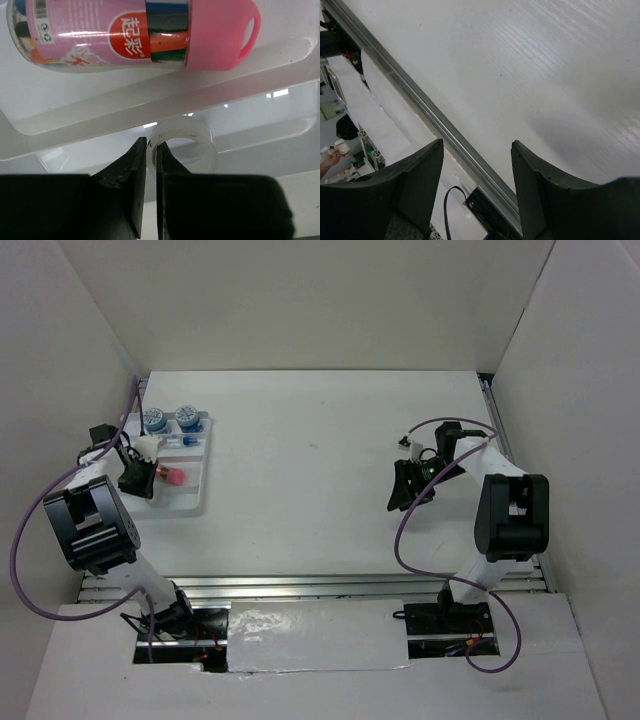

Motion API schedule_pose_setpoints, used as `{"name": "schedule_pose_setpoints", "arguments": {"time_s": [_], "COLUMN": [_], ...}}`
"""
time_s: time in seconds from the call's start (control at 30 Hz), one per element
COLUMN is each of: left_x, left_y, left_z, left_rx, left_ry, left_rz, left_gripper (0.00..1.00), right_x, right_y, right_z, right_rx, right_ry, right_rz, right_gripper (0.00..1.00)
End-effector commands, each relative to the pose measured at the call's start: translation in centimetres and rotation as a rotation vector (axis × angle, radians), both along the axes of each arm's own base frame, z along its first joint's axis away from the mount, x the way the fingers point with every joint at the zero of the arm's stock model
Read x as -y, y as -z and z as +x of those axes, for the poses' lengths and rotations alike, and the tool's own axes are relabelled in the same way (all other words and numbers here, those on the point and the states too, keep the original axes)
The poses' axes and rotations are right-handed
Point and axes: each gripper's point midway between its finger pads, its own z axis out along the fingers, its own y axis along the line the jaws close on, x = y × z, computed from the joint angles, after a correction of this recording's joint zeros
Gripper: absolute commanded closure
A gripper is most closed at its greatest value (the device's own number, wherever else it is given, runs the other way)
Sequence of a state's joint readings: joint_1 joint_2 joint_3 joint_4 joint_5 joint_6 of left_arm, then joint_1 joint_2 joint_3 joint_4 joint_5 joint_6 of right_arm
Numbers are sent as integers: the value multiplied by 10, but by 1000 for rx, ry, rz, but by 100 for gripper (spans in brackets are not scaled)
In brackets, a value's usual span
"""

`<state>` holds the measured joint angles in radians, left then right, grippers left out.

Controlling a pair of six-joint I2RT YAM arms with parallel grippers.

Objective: Sort the stationery into containers
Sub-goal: Place the stationery in the storage box, then reset both arms

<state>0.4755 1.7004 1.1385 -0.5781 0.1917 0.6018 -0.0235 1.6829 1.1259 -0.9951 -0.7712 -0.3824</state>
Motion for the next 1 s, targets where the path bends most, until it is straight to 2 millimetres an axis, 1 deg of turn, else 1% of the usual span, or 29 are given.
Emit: {"name": "schedule_pose_setpoints", "arguments": {"time_s": [0.0,0.03,0.07,0.13,0.17,0.27,0.37,0.43,0.5,0.53,0.57,0.63,0.67,0.7,0.73,0.77,0.8,0.83,0.87,0.9,0.93,0.97], "left_x": [-3,-4,-4,-4,-5,-6,-4,-4,-4,0,-2,8,13,19,26,32,41,50,57,64,76,84], "left_y": [3,3,4,4,3,0,-4,-6,-14,-19,-34,-48,-68,-78,-99,-109,-117,-136,-145,-151,-165,-171], "left_z": [4,4,4,3,3,3,5,6,7,10,13,12,18,16,22,22,19,22,21,19,19,18], "left_rx": [17,17,16,13,11,15,23,26,45,68,110,138,194,208,259,278,275,313,325,327,356,369], "left_ry": [17,15,16,14,13,12,19,21,26,40,44,67,85,88,101,110,115,143,161,170,209,235], "left_rz": [8,12,13,12,15,19,17,17,10,-14,-18,-58,-71,-87,-104,-115,-140,-136,-144,-150,-137,-148], "left_gripper": [82,81,75,69,64,57,54,54,55,55,55,54,49,38,25,18,3,1,1,1,1,1], "right_x": [-2,-2,-2,-2,-2,-2,-2,-1,-1,0,0,0,0,1,2,4,7,15,24,33,42,57], "right_y": [-7,-7,-7,-8,-8,-9,-11,-12,-14,-14,-15,-18,-19,-23,-24,-25,-30,-28,-29,-36,-39,-47], "right_z": [7,7,7,8,7,8,8,8,8,7,7,7,7,7,8,7,7,5,5,6,10,11], "right_rx": [23,25,26,27,26,28,31,36,43,44,48,57,65,77,86,91,122,129,149,207,245,307], "right_ry": [-9,-9,-10,-10,-10,-9,-10,-11,-10,-11,-11,-7,-6,-1,2,7,6,12,22,30,43,73], "right_rz": [0,-2,-2,-3,-3,0,0,-5,-10,-13,-13,-16,-18,-19,-28,-39,-54,-108,-146,-190,-231,-304], "right_gripper": [37,37,37,37,37,37,37,37,37,37,37,37,37,37,37,37,36,36,36,35,34,32]}}
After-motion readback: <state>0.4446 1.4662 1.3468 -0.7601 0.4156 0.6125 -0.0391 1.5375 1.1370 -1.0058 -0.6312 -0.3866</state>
